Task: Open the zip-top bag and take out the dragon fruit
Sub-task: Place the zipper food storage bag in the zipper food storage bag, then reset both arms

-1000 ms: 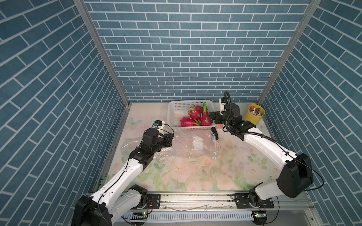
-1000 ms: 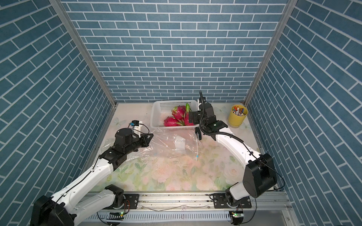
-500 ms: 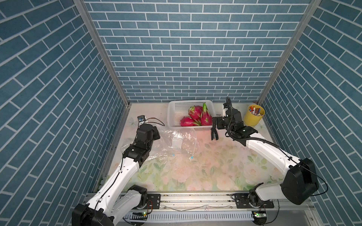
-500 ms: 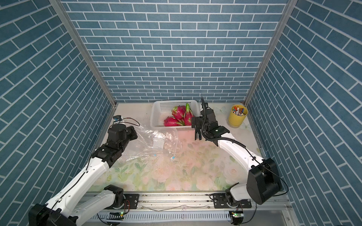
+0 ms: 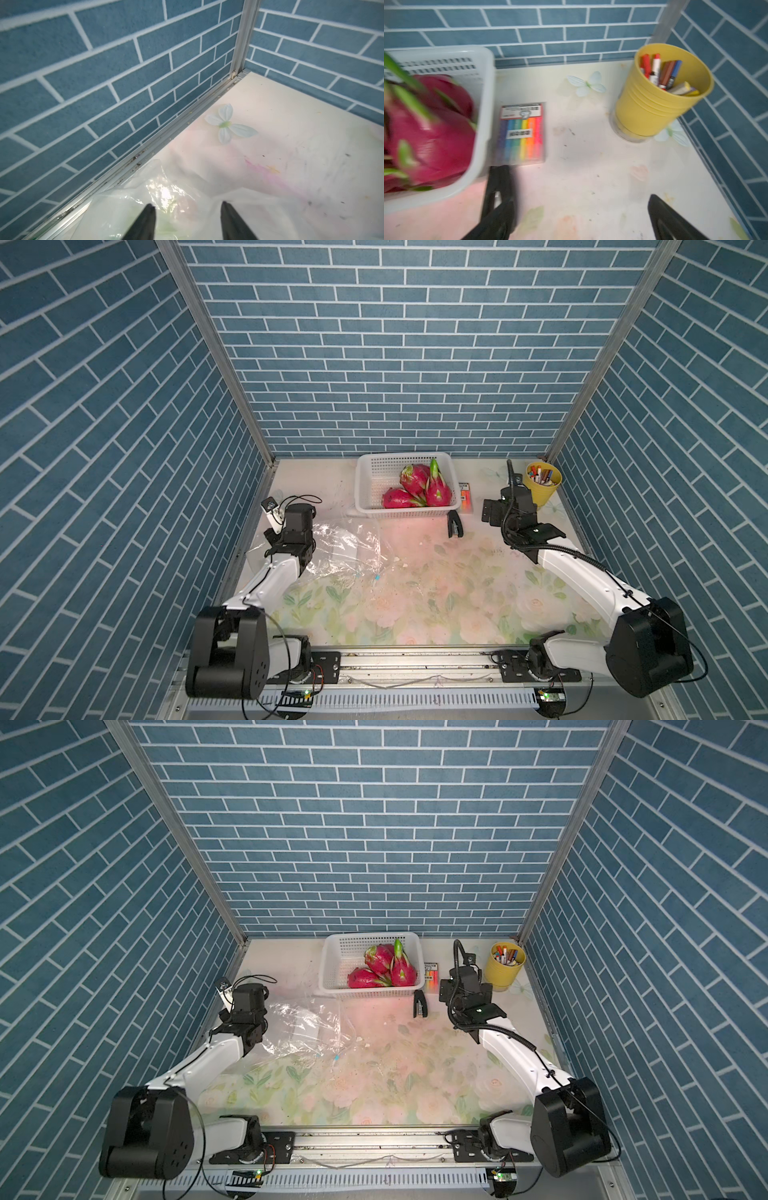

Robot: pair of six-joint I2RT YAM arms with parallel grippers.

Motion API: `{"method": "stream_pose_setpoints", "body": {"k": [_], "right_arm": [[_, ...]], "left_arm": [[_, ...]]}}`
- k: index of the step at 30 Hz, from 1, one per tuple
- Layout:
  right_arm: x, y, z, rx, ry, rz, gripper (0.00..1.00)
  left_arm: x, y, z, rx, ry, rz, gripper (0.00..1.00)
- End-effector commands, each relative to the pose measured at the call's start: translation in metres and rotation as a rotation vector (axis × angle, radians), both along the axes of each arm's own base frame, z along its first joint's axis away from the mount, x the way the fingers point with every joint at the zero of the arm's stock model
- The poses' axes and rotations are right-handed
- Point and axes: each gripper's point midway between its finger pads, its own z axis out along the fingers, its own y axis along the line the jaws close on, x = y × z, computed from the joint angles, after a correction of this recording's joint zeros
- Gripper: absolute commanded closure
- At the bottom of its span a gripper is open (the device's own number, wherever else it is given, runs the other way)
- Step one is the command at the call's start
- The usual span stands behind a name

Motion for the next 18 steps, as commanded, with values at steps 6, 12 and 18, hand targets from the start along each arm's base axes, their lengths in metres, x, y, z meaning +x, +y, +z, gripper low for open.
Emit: {"method": "stream_pose_setpoints", "body": {"k": [6,12,18], "right_arm": [[-0.016,-0.077,-0.029,-0.042,0.023,-0.175,0.01],[-0.023,-0.114,-0.042,-0.065,-0.017,-0.258,0.01],[-0.015,-0.121,-0.057,-0.078,-0.100,-0.238,0.01]], "left_arm": [[0.022,0.009,0.035,0.050,-0.028,0.038,0.00],[0.035,-0.037,0.062,-0.025,-0.183,-0.248,0.00],[0.034,-0.071,0.068,0.006,-0.367,-0.467,0.00]]}}
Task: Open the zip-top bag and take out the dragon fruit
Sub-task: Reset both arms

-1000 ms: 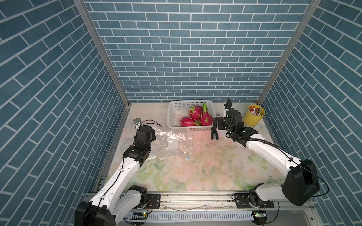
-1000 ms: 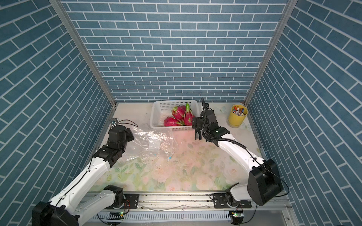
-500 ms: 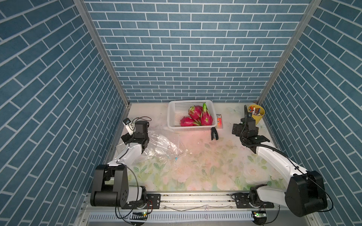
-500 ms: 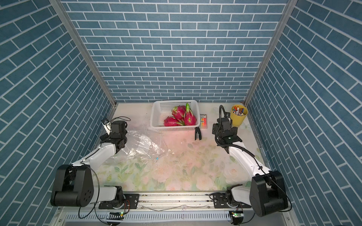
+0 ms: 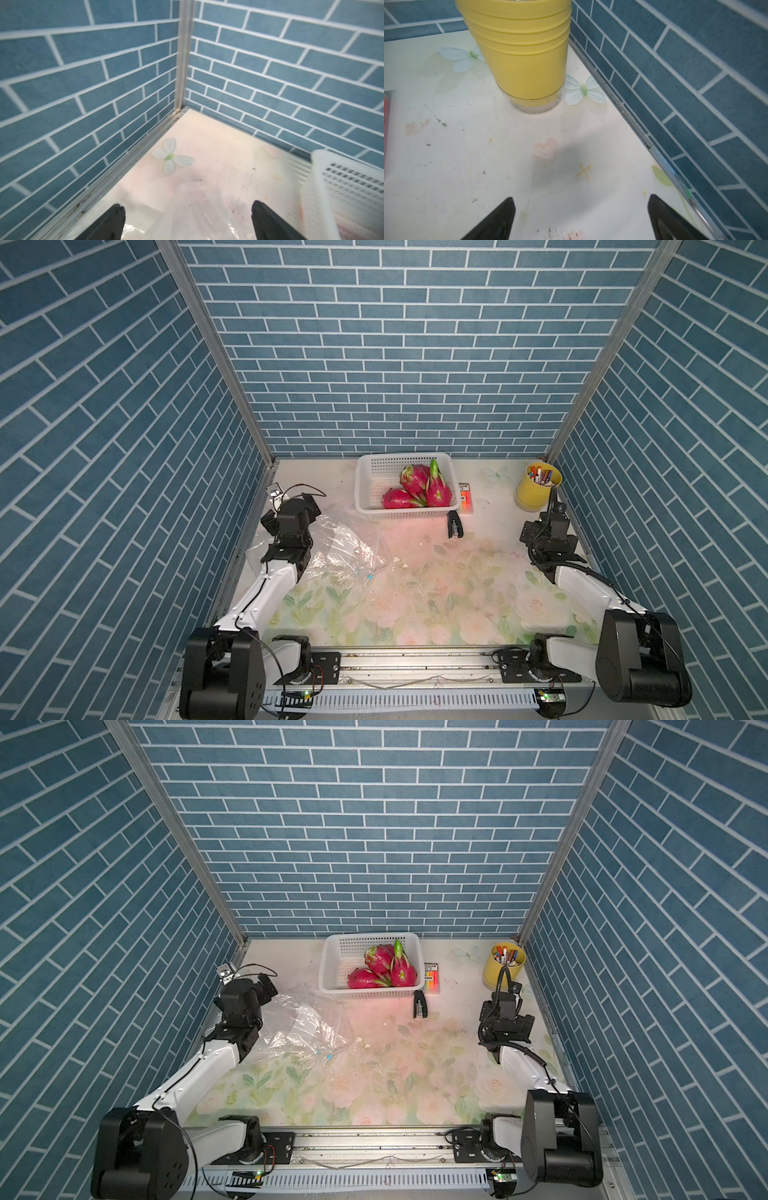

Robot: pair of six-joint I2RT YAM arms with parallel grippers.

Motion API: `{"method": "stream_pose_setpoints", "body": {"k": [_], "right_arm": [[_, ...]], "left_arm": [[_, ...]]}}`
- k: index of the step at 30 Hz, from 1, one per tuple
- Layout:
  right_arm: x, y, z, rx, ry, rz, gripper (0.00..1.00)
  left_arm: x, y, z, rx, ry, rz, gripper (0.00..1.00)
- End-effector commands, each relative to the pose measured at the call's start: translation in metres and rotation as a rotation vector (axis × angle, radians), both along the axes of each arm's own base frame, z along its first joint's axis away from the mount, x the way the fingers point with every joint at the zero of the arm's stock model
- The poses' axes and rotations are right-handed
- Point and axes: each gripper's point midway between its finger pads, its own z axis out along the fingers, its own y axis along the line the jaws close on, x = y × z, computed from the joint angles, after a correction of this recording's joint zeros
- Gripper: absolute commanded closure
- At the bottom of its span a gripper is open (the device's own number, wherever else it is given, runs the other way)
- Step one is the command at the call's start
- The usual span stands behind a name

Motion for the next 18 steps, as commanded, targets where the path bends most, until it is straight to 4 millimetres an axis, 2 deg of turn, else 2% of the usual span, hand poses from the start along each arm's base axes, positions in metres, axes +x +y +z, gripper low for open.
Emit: {"method": "stream_pose_setpoints", "body": {"k": [1,5,11,14,16,18], "right_arm": [[0.018,0.002,0.010,-0.047,-0.116,0.052,0.01],[0.026,0.004,0.005,-0.054,-0.186,0.085,0.01],[0.036,0.022,-0.012,-0.008,-0.252,0.194,0.01],[0.041,0.029,-0.021,-0.008,-0.262,0.235,0.01],[0.043,0.034,-0.024,0.002,-0.223,0.266,0.02],[0.045,0.035,-0.026,0.008,-0.205,0.274,0.02]], "left_arm": [[0.004,-0.016,-0.001,0.050,-0.095,-0.105,0.00],[-0.005,-0.011,-0.026,0.099,-0.085,-0.090,0.00],[-0.012,-0.011,-0.061,0.166,-0.038,-0.112,0.00],[-0.015,-0.018,-0.064,0.203,-0.066,-0.159,0.00],[-0.013,-0.023,-0.057,0.232,-0.102,-0.191,0.00],[-0.011,-0.029,-0.062,0.225,-0.124,-0.238,0.00]]}}
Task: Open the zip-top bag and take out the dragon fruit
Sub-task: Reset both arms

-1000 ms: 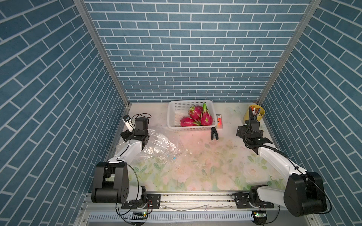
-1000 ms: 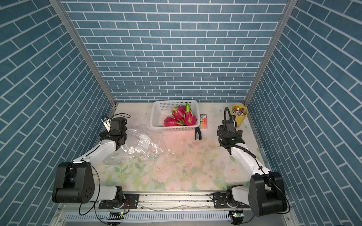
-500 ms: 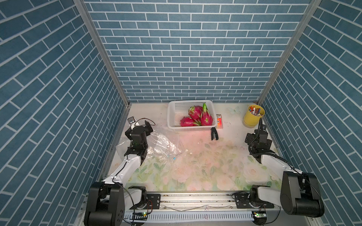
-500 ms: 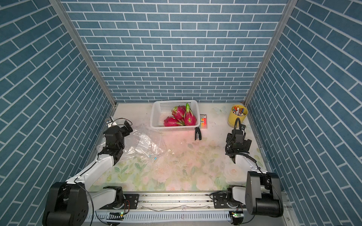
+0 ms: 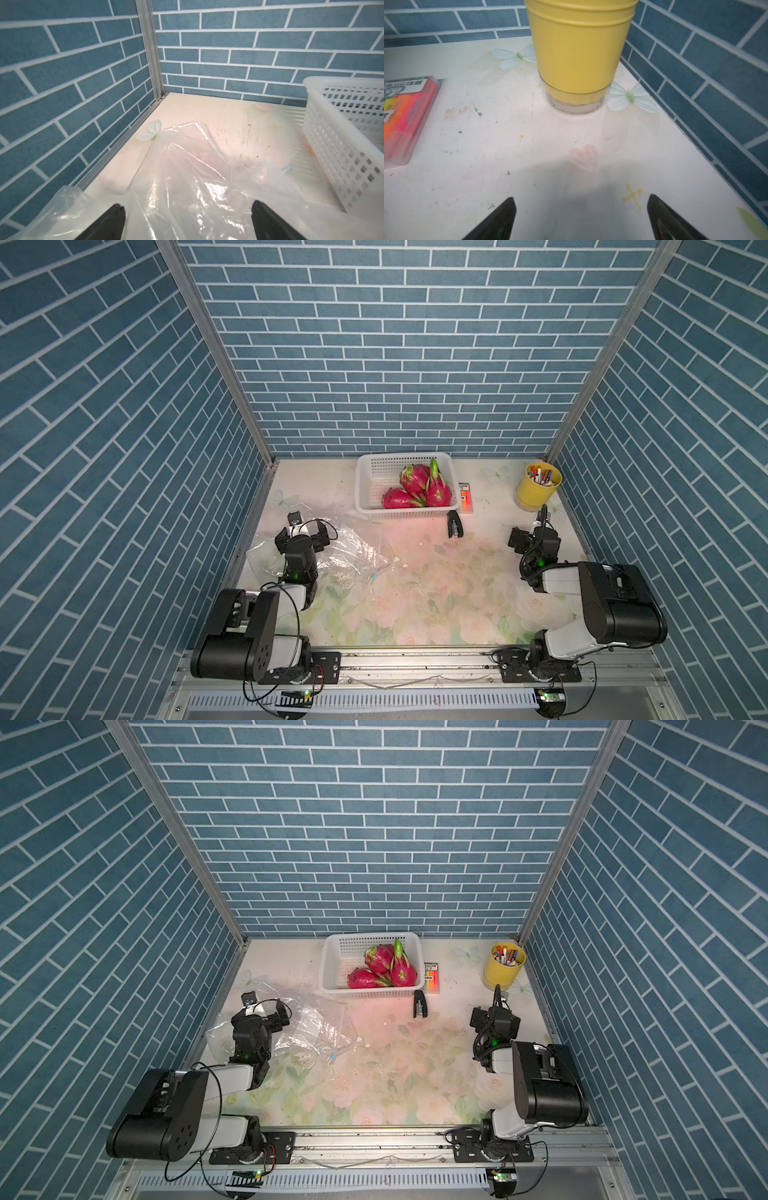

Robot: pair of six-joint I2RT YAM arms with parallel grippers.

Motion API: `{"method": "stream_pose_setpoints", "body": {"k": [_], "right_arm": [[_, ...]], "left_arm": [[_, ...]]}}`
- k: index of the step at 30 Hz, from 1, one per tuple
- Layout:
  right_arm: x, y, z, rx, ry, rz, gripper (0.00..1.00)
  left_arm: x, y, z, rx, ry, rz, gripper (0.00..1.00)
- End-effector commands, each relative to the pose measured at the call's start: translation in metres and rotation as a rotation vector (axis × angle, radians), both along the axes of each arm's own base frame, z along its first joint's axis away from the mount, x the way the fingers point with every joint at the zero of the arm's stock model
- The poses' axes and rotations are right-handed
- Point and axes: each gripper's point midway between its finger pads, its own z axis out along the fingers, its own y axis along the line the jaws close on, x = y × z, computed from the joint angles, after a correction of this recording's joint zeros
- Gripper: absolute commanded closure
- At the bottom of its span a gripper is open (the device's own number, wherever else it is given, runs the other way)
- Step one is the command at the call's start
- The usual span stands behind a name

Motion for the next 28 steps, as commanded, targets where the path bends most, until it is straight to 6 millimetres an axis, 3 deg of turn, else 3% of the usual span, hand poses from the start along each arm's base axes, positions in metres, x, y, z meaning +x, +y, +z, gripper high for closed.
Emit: {"method": "stream_pose_setpoints", "body": {"k": [1,4,28], "right_arm": [[0.017,0.007,0.021,-0.018,-0.069,0.063,0.02],[0.017,0.007,0.020,-0.015,-0.063,0.062,0.01],[0.017,0.007,0.021,-0.012,-0.063,0.064,0.01]], "left_arm": [[0.007,-0.016,0.019,0.032,-0.120,-0.107,0.00],[0.008,-0.022,0.008,0.040,-0.100,-0.146,0.00],[0.013,-0.020,0.007,0.026,-0.096,-0.149,0.00]]}}
